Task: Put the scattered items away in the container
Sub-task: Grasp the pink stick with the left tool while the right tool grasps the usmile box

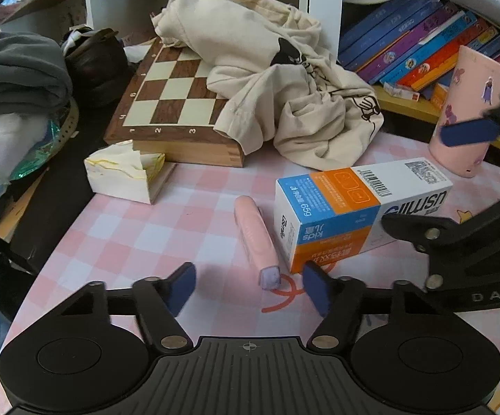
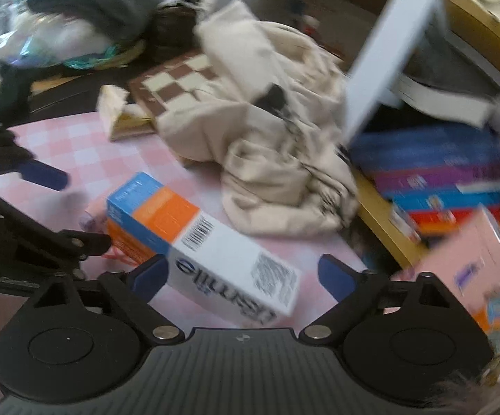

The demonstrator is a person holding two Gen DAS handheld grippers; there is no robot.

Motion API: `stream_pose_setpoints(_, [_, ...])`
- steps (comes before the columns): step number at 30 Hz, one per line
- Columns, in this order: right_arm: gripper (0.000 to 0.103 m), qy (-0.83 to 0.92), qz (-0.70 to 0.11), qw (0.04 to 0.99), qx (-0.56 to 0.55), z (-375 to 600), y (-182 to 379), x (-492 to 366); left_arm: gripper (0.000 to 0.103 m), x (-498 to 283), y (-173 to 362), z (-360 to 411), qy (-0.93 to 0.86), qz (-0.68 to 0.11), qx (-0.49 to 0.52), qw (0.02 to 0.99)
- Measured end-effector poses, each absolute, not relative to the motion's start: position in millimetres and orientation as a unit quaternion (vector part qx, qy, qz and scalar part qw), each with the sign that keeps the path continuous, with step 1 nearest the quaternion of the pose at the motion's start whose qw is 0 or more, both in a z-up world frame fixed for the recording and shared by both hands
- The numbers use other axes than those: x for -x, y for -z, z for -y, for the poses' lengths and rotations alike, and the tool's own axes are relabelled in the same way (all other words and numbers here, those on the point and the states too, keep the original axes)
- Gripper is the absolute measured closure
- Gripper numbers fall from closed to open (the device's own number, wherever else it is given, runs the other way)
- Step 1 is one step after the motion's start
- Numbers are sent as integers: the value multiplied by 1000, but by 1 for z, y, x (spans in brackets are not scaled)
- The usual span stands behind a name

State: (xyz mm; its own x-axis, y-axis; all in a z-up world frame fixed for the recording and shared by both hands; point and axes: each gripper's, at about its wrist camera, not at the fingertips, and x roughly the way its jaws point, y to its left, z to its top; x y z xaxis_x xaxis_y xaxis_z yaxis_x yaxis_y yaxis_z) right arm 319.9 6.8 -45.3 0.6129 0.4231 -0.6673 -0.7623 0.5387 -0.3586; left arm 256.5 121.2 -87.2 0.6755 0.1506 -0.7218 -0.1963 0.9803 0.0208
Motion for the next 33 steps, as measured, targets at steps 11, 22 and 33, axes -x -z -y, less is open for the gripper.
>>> stream_pose_setpoints(11, [44, -382, -260, 811, 360, -18, 57, -329, 55, -268, 92, -123, -85, -391, 22, 916])
stream_pose_setpoints(22, [50, -384, -290, 810, 335, -4, 46, -337, 87, -270, 90, -121, -73, -392, 25, 917])
stream_pose_setpoints(33, [47, -444, -300, 743, 400, -40, 47, -377, 89, -248, 88, -120, -71, -396, 41, 915])
